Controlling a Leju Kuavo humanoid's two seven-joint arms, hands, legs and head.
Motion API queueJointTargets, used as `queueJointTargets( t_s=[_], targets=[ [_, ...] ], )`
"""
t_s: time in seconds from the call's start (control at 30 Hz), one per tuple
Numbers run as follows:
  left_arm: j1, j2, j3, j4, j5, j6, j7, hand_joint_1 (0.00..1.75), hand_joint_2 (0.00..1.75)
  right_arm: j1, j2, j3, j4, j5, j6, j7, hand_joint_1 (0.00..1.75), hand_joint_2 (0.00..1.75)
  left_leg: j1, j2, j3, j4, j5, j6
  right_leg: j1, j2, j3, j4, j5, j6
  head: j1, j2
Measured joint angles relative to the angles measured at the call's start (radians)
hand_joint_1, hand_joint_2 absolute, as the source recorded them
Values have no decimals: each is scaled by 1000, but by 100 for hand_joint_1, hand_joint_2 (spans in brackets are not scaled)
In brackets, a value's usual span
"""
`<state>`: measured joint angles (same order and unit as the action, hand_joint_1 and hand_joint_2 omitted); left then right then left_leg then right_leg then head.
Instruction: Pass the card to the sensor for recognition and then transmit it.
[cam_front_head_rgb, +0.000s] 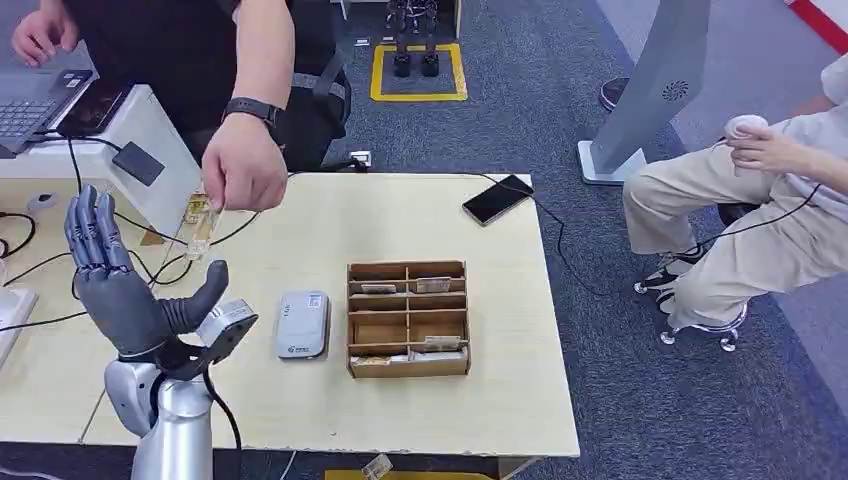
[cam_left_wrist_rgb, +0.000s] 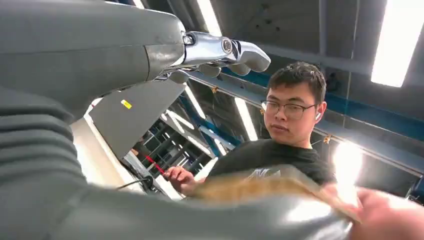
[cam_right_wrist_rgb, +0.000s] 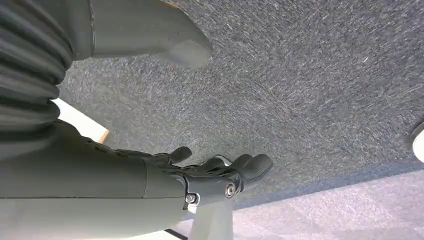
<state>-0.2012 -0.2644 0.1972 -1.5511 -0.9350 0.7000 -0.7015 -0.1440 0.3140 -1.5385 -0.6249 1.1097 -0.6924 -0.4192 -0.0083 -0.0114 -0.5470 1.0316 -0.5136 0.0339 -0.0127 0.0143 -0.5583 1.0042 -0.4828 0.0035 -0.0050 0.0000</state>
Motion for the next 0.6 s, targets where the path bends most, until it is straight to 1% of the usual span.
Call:
queueJointTargets(
  t_s=[0.07, 0.1, 0.17, 0.27, 0.4, 0.6],
  targets=[
    [0, 0, 0, 0, 1, 0, 0, 0, 0, 0, 0, 0, 0, 0, 0, 0, 0, 175, 0, 0, 0, 0, 0, 0, 0, 0, 0, 0, 0, 0, 0, 0],
    [0, 0, 0, 0, 2, 0, 0, 0, 175, 0, 0, 0, 0, 0, 0, 0, 0, 175, 0, 0, 0, 0, 0, 0, 0, 0, 0, 0, 0, 0, 0, 0],
    [0, 0, 1, 0, -1, 0, 0, 0, 175, 0, 0, 0, 0, 0, 0, 0, 0, 175, 0, 0, 0, 0, 0, 0, 0, 0, 0, 0, 0, 0, 0, 0],
    [1, 0, 5, 0, -40, 0, 0, 0, 175, 0, 0, 0, 0, -2, 0, 1, 0, 175, 0, 0, 0, 0, 0, 0, 0, 0, 0, 0, 0, 0, 0, 0],
    [5, 1, 22, 0, -136, 0, 0, 0, 175, 0, 0, 0, 0, -3, 0, 4, 0, 175, 0, 0, 0, 0, 0, 0, 0, 0, 0, 0, 0, 0, 0, 0],
    [12, 2, 56, -1, -177, 0, 2, 0, 175, 1, 0, 0, 0, -5, 0, 6, 0, 175, 0, 0, 0, 0, 0, 0, 0, 0, 0, 0, 0, 0, 0, 0]
  ],
)
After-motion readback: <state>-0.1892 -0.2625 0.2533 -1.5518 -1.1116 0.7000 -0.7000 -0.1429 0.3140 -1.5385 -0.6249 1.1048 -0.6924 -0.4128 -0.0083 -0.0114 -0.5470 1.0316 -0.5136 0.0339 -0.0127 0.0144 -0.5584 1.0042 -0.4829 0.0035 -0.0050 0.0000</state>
